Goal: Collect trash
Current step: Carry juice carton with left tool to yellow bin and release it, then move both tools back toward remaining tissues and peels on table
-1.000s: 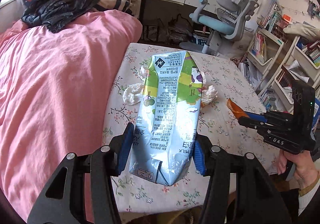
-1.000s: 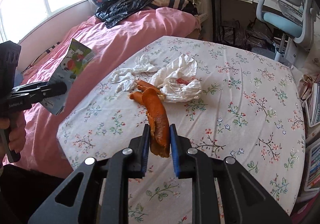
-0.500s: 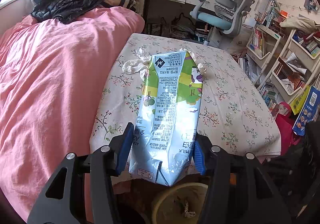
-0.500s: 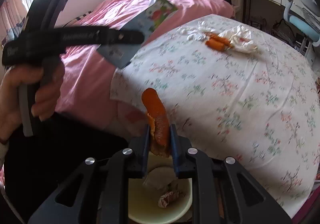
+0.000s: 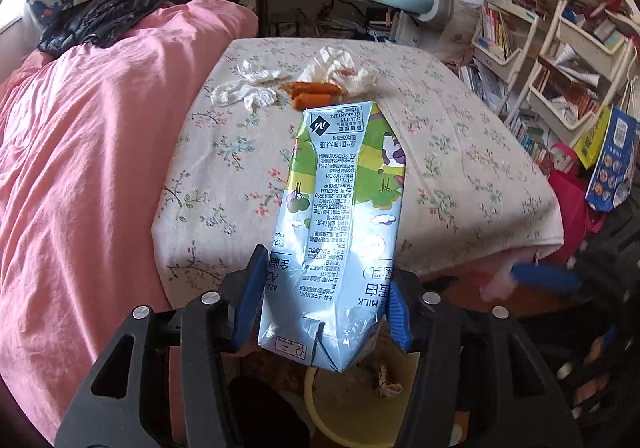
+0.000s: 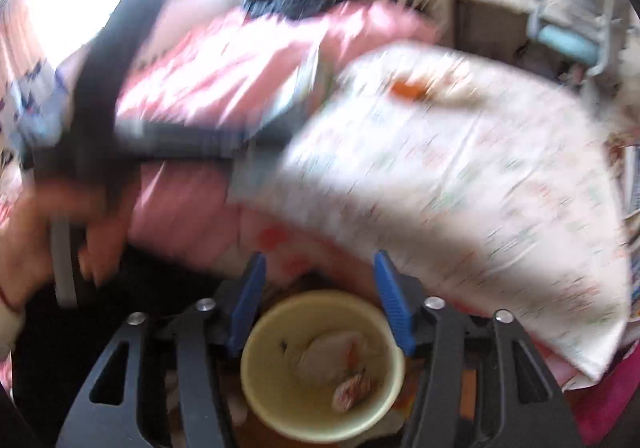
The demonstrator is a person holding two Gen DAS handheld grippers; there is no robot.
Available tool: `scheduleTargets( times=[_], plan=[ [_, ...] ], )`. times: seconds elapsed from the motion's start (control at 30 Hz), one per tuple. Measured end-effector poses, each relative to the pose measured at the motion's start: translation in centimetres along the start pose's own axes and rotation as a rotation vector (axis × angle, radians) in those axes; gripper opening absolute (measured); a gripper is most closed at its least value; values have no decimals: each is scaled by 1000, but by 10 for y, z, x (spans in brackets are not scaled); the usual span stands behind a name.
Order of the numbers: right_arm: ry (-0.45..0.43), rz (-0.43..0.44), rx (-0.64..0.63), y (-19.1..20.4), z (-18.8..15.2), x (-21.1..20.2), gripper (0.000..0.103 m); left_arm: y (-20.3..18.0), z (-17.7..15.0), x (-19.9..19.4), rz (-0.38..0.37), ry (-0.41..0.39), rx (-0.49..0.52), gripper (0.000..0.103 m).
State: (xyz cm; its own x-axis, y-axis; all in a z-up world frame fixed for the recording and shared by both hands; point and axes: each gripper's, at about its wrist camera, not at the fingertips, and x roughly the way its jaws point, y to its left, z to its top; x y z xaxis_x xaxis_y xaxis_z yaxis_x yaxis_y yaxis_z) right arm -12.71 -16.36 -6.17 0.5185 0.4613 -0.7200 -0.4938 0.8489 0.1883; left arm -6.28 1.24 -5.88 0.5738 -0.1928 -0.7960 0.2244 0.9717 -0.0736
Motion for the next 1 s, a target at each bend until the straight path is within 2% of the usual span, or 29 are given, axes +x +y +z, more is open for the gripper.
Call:
scheduleTargets(
  times=[0.03,0.1,0.17,0.3,0.37,0.43,0.5,0.57,0.63,0.7,0.8,0.93,1.0],
  plan=[
    [-41,-17,10,-4,6,-8,65,-8,-5,3,0,25,30,51],
    [-129,-60,30,-14,20,-29,67,-21,-15,10,1,73,82,51],
    [-175,-89,22,-21,34,-41,69,-38,-28,21,-7,147,164,51],
    [-229,-157,5,-41,61,-52,72,-72,-56,42,-41,313,356,51],
    [-244,-170,34,-56,65,-51,72,-86,-67,48,-12,353,443,52],
    [-256,-184,84,-71,59,-45,73,-90,-71,50,-6,371,464,55],
    [-209,-192,202,-94,53,-36,73,-87,-67,48,5,355,444,62],
    [-251,-171,249,-99,48,-47,73,-80,-59,46,-2,336,396,67],
    [-248,-187,265,-102,46,-54,73,-75,-52,43,-25,322,365,68],
    [-242,-183,293,-106,45,-53,73,-73,-46,38,-5,273,353,68],
    [-235,-192,304,-107,45,-54,73,-66,-32,23,40,148,299,76],
    [-221,-204,287,-104,47,-51,74,-37,-11,3,105,-7,114,88],
    [-210,-212,270,-101,47,-49,74,-14,-4,-3,123,-38,-21,91]
  ],
)
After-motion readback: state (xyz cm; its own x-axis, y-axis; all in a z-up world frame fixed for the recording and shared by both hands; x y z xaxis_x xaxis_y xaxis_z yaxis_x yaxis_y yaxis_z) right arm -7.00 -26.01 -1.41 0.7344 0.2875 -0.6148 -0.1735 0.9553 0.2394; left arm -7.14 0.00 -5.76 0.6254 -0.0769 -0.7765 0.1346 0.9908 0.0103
